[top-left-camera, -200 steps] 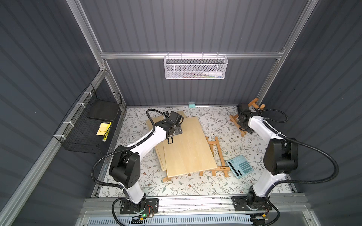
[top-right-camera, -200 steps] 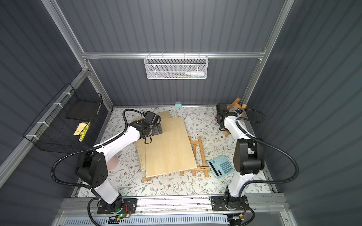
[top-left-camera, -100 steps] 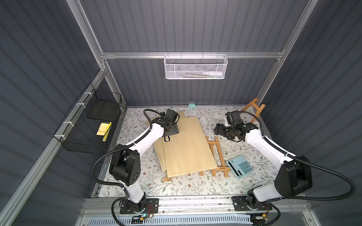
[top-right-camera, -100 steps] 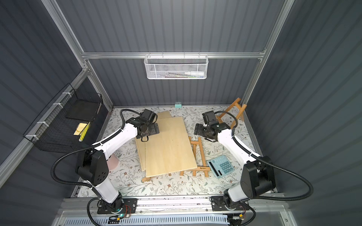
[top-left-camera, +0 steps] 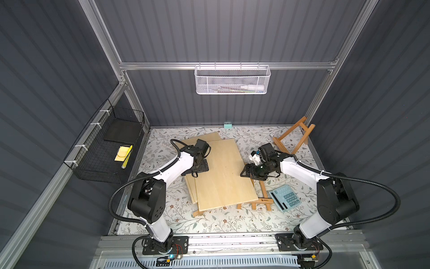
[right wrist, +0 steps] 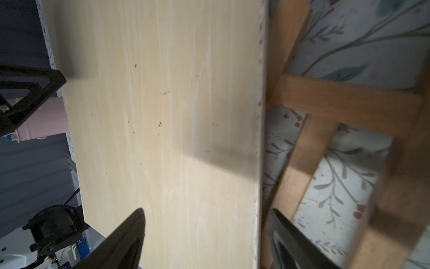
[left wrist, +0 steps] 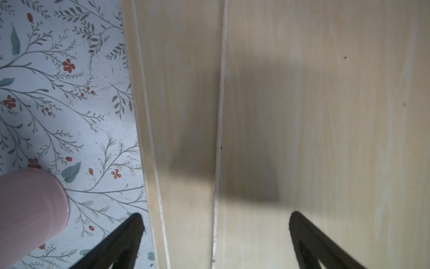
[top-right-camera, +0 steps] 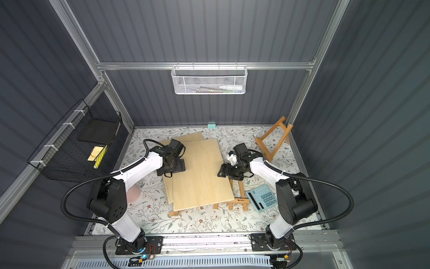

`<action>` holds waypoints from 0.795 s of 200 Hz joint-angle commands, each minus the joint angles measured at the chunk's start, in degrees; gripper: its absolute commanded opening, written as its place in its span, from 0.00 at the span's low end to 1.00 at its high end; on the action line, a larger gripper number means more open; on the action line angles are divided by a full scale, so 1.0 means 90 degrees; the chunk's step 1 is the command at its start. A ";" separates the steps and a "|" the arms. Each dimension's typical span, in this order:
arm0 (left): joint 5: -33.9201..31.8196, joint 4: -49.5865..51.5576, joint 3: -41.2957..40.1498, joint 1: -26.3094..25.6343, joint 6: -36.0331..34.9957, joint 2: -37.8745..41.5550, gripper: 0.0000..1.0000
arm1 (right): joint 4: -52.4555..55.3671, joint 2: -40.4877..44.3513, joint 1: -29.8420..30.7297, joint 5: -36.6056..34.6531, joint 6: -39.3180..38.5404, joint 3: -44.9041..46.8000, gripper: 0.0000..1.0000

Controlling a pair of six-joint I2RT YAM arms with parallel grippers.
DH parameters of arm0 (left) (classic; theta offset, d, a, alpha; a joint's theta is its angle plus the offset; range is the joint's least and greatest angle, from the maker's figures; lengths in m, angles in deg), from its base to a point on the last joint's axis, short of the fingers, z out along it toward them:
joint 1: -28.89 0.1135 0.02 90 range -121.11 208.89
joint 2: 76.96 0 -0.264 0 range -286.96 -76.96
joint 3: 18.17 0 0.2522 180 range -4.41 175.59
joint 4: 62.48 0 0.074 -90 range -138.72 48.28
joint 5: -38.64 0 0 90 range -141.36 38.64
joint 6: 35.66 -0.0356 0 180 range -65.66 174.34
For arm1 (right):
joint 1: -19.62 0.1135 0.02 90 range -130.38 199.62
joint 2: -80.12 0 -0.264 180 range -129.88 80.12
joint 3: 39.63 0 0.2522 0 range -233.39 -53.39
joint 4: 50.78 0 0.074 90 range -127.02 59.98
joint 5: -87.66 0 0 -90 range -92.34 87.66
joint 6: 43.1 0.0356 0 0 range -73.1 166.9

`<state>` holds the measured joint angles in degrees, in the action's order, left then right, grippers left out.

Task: Assemble the easel
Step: Pick up the drawing board.

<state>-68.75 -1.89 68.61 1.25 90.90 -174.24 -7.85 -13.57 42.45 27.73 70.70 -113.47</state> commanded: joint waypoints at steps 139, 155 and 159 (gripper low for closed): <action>0.1477 -0.1058 -0.0781 0.0032 -0.0861 -0.0664 0.79 | -0.1673 -0.0502 -0.0519 0.2689 0.0143 0.0492 0.76; 0.1820 -0.1265 -0.0843 0.0029 -0.0938 -0.0695 0.76 | -0.1614 -0.0362 -0.0593 0.2890 0.0093 0.0404 0.75; 0.1895 -0.1305 -0.0859 0.0024 -0.0962 -0.0696 0.76 | -0.1603 -0.0313 -0.0602 0.2927 0.0090 0.0380 0.75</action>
<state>-60.95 -14.06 64.83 1.67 84.69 -175.96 -19.48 -18.73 37.55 46.79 72.33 -107.98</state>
